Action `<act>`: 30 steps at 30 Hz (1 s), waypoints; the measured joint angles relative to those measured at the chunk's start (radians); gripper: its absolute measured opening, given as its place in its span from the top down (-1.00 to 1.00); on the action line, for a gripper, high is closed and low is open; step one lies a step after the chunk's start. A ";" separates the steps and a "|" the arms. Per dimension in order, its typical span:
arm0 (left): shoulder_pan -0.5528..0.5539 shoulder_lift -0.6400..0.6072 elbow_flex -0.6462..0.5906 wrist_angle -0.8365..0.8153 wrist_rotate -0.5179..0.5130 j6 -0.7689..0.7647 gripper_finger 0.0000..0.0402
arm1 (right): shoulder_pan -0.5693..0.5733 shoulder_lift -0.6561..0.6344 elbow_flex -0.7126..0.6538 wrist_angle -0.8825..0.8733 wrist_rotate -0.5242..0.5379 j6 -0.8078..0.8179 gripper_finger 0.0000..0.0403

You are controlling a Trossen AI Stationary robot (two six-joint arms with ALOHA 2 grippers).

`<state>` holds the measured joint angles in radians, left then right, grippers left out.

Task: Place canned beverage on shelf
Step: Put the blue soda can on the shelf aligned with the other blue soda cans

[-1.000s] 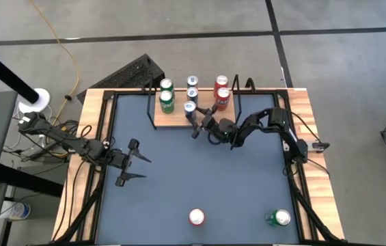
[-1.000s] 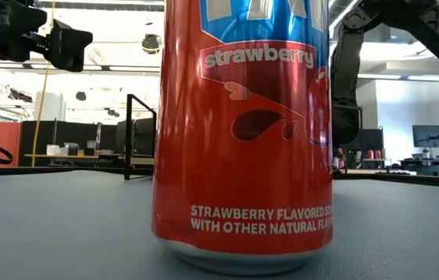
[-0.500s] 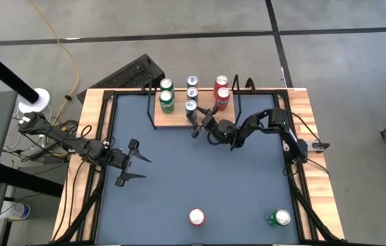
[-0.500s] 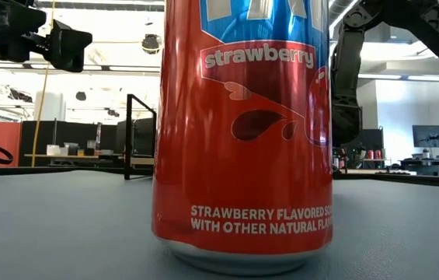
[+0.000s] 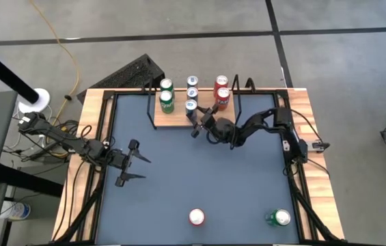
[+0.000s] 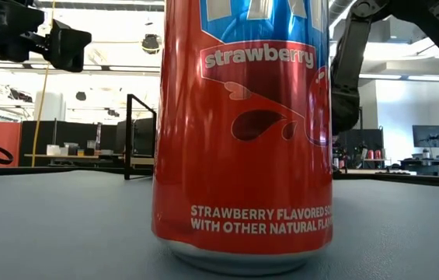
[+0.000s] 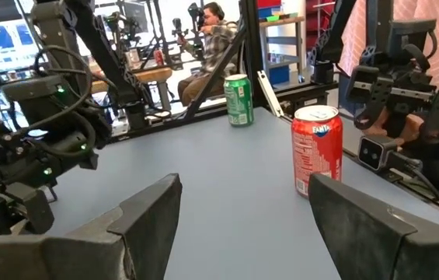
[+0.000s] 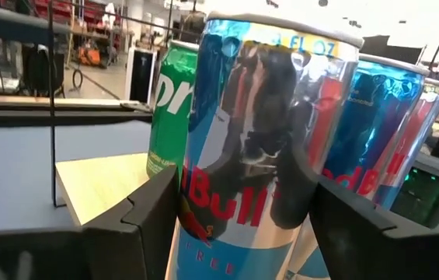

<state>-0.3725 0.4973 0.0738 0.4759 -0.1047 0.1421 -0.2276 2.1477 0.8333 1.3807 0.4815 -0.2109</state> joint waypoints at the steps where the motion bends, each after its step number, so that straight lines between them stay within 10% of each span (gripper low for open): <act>1: 0.000 0.000 0.000 0.000 0.004 0.000 -0.34 | 0.000 -0.011 0.000 -0.017 0.000 0.004 -0.28; 30: 0.000 0.000 0.000 -0.017 0.016 -0.005 -0.34 | 0.002 -0.094 0.000 -0.298 0.018 0.056 -0.72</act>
<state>-0.3725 0.4970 0.0738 0.4591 -0.0887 0.1375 -0.2251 2.0537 0.8330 1.0830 0.4998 -0.1547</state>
